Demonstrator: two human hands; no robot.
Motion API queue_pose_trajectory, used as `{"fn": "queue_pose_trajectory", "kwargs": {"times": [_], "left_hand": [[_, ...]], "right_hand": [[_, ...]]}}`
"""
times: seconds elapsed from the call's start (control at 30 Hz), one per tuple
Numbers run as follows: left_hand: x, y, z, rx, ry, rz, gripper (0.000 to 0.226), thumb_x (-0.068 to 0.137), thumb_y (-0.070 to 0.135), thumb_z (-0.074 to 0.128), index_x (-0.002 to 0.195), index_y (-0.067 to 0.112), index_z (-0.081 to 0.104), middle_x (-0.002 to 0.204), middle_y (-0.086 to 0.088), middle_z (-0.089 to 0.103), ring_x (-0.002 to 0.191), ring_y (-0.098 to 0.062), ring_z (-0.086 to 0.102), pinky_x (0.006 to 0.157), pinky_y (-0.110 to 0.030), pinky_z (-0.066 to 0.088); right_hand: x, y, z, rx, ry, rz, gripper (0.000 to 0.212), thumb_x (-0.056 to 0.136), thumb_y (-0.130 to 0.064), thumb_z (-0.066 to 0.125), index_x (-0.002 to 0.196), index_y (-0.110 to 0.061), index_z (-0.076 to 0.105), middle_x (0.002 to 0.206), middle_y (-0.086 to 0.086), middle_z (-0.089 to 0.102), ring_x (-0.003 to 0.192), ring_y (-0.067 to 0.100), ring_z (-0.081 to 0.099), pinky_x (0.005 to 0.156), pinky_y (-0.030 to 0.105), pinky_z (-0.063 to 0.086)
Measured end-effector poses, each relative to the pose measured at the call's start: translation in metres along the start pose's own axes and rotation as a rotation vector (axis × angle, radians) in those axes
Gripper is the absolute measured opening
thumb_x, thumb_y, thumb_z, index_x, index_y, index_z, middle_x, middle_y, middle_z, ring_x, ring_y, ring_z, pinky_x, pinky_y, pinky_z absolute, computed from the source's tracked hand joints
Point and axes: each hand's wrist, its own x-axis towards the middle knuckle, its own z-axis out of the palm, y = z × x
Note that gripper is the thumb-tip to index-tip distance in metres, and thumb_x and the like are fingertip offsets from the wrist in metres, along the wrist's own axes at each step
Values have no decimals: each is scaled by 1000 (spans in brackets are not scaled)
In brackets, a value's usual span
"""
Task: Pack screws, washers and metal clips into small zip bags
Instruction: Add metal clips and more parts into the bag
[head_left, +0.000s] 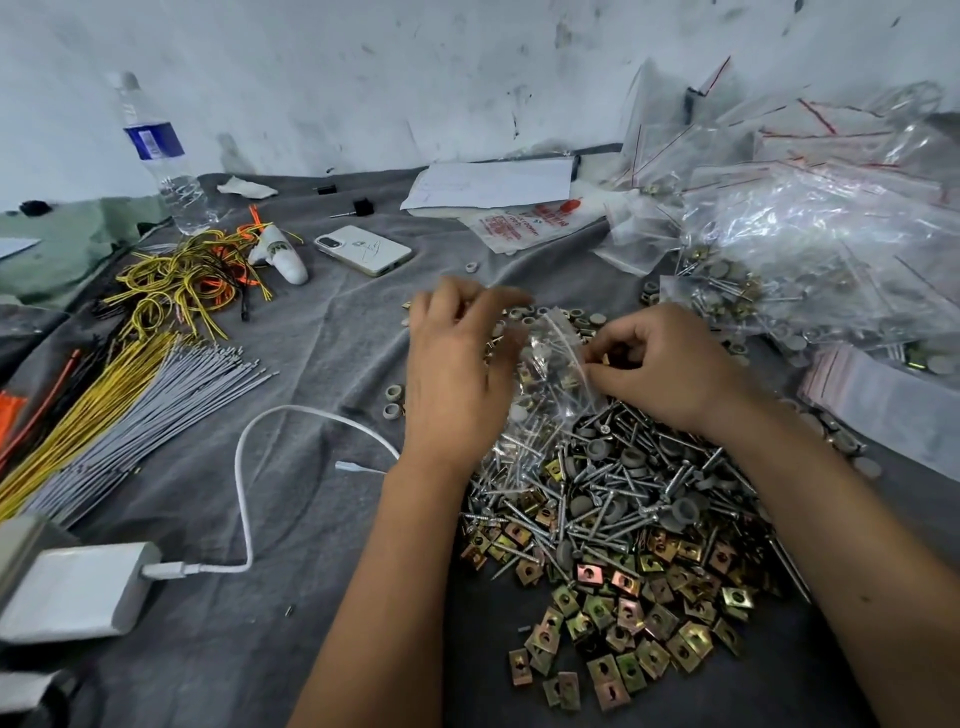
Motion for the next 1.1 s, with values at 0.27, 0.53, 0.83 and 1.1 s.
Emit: {"fn": "queue_pose_trajectory", "kwargs": {"times": [0.27,0.53,0.83,1.1], "left_hand": [[-5,17,1,-35,-143,135,35,68,3,52,90,22,72,132,-10,48,129,-30,37,102,-51,37],[-3,10,1,-77,-153,36,18,70,9,57,74,25,65,123,-2,51,124,-27,36,102,-49,36],[-2,11,3,-171,-154,-53,23,74,6,74,76,29,70,120,1,52,123,-23,37,101,-32,31],[-3,13,2,-171,-143,-60,24,75,5,77,76,29,73,117,4,54,121,-20,39,101,-33,35]], "right_hand": [[1,-3,1,8,34,4,13,77,-36,87,74,-30,76,66,-8,71,59,3,65,52,17,48],[0,-7,2,-50,141,-21,10,85,-32,81,94,-27,80,77,-20,67,66,-13,60,55,2,37],[-7,-23,-1,-11,150,-260,25,73,-25,90,89,-22,71,76,-12,67,65,9,65,60,28,57],[-6,-23,-4,-49,121,-295,31,68,-20,93,96,-18,81,89,-3,70,77,11,67,70,37,60]]}}
